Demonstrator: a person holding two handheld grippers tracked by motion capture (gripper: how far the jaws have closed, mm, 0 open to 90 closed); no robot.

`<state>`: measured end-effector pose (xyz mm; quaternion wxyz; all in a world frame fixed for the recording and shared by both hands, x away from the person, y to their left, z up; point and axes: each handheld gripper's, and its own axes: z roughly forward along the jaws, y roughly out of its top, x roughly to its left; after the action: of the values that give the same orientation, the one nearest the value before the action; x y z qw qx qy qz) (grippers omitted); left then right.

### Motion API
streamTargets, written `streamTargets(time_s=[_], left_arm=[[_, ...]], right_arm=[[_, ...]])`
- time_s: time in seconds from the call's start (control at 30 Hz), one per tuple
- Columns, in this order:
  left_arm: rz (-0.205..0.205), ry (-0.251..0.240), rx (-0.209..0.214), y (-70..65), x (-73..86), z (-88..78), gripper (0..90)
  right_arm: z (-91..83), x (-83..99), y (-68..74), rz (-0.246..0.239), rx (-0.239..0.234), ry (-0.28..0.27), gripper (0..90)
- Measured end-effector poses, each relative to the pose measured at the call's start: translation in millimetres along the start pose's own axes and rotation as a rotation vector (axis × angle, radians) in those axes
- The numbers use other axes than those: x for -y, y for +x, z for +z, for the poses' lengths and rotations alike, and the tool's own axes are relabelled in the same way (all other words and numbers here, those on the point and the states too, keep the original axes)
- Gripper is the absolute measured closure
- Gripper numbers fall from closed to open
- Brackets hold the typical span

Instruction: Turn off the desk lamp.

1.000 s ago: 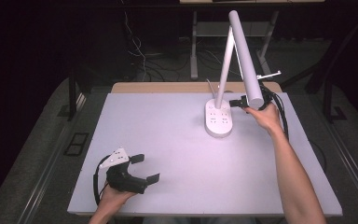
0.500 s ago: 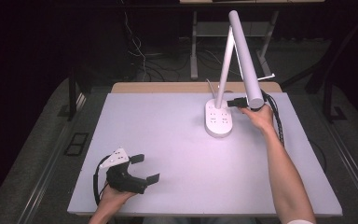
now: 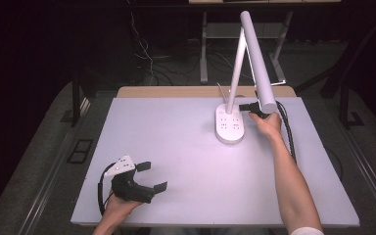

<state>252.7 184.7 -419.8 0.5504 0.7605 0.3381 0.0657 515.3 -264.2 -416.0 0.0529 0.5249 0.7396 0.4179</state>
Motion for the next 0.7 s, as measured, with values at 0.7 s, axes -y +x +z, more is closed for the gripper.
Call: streamTargets(time_s=[0.7], left_arm=[[0.01,0.009,-0.003,-1.6,0.2,0.8,0.0]], right_arm=[[20.9,4.4,9.4,0.001,0.032,0.012,90.0]])
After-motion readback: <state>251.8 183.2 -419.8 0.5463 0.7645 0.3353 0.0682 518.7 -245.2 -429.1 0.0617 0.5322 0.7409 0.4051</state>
